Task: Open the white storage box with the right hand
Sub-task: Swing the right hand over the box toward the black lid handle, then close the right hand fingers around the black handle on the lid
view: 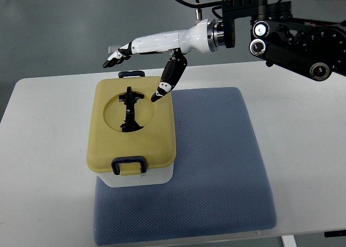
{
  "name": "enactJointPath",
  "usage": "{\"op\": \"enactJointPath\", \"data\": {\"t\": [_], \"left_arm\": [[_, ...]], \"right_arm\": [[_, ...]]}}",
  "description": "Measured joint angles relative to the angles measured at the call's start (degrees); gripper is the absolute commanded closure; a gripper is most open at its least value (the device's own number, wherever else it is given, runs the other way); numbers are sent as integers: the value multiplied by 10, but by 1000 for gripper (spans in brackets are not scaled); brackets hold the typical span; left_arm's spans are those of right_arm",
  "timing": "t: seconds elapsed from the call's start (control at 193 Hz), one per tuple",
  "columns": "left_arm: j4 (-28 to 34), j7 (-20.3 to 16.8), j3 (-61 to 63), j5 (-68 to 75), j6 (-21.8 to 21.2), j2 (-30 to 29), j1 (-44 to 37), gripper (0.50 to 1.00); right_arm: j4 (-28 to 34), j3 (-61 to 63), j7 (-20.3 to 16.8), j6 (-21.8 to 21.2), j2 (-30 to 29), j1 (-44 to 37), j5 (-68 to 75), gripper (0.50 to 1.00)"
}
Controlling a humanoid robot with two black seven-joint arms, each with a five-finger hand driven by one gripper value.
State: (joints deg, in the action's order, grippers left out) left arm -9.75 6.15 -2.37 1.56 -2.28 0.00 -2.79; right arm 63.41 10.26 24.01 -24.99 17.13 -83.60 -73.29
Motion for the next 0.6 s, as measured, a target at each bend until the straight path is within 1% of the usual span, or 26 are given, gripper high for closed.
{"op": "enactJointPath", "data": {"t": [0.239, 0.415, 0.602], "left_arm": [[0, 0, 0, 0, 0, 0, 0, 500], [0, 0, 0, 0, 0, 0, 0, 500], [0, 0, 0, 0, 0, 0, 0, 500]], "right_arm": [[0, -19, 6, 5, -39, -42, -61, 572], [0, -58, 6, 24, -74, -64, -112, 574], [-3, -75, 4, 28, -84, -73, -136, 576]]}}
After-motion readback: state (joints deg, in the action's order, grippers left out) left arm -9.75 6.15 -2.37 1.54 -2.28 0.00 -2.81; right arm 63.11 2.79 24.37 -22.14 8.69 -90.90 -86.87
